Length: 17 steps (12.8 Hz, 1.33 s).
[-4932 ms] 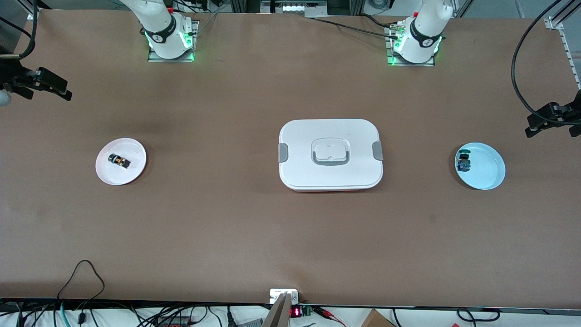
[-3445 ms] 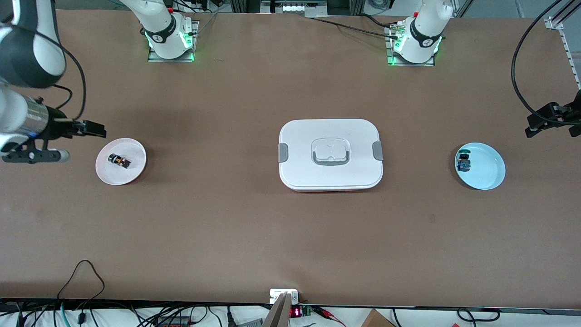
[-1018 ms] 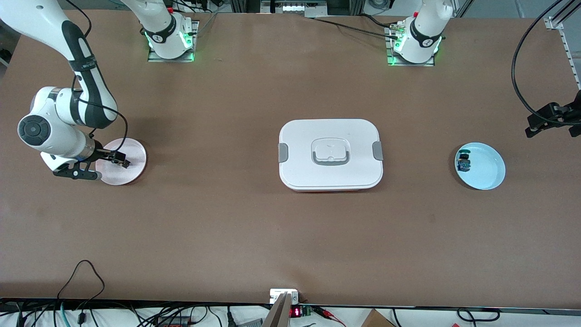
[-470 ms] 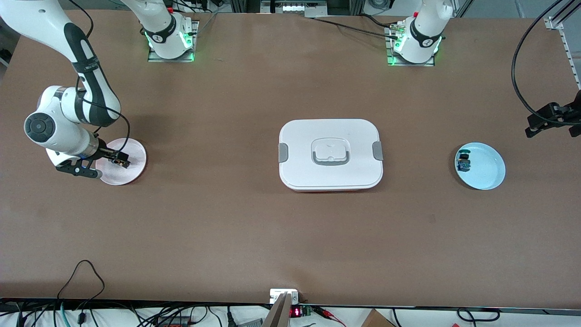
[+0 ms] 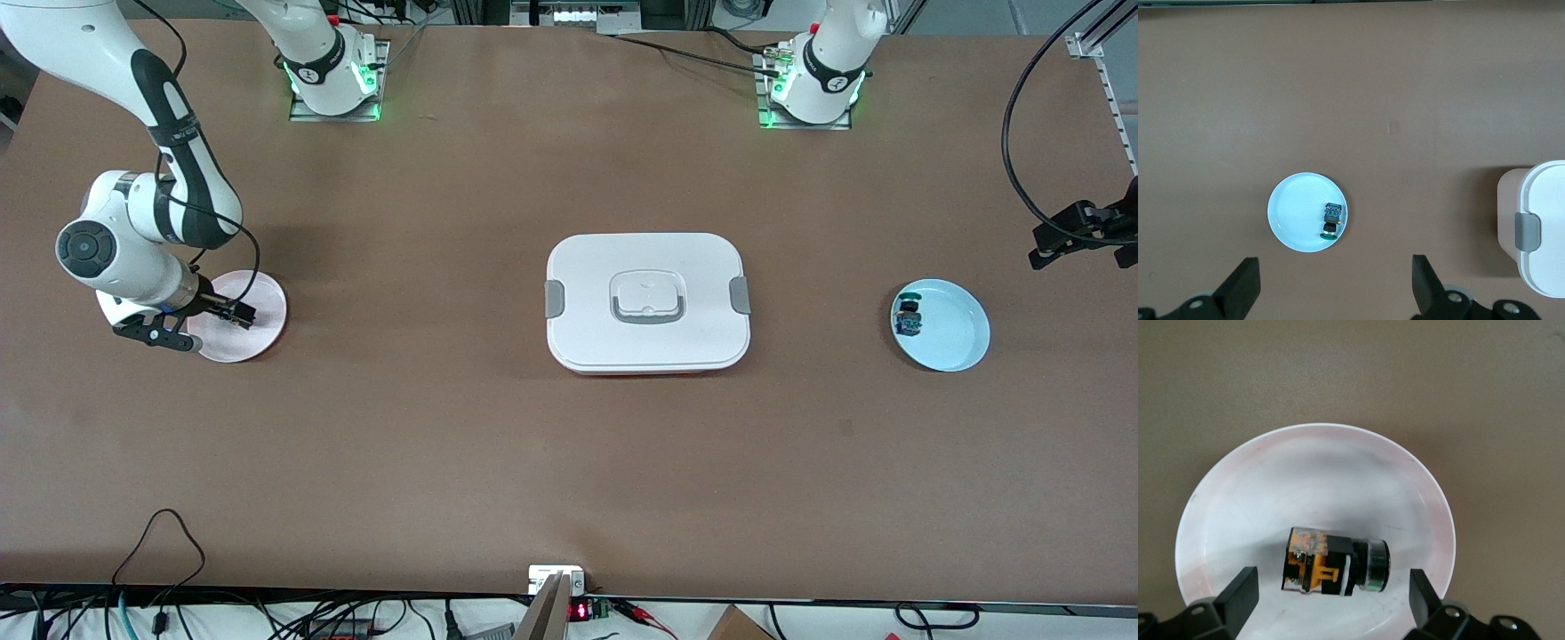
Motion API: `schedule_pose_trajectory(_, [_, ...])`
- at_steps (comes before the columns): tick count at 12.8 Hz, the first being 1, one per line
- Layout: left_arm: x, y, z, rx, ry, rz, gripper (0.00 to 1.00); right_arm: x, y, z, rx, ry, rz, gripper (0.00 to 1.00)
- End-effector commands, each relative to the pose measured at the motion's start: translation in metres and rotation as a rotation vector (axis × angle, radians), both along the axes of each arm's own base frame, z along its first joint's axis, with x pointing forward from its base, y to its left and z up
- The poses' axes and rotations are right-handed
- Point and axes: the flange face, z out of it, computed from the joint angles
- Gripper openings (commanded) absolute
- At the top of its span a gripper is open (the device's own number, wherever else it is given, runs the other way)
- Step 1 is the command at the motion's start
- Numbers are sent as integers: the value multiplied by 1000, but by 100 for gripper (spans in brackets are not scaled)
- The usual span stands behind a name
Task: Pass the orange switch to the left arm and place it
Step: 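Lower the right gripper and close it on the orange switch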
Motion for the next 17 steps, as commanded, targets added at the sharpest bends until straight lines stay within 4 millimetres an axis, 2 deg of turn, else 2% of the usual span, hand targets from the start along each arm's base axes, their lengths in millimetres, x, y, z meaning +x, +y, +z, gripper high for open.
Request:
schedule_pose_trajectory(1, [2, 3, 3, 9, 9, -16, 100, -8, 0, -9, 6, -10, -21, 100])
schedule_pose_trajectory(3, [2, 3, 3, 9, 7, -16, 100, -15, 0, -17, 11, -19, -22, 100])
schedule_pose_trajectory(7, [2, 3, 3, 9, 9, -16, 100, -17, -1, -21, 12, -21, -23, 99])
schedule_pose_trajectory(11, [2, 3, 3, 9, 9, -16, 100, -12, -1, -20, 52, -56, -107, 97])
schedule_pose_trajectory(17, [2, 3, 3, 9, 7, -16, 100, -10, -5, -23, 53, -83, -102, 97])
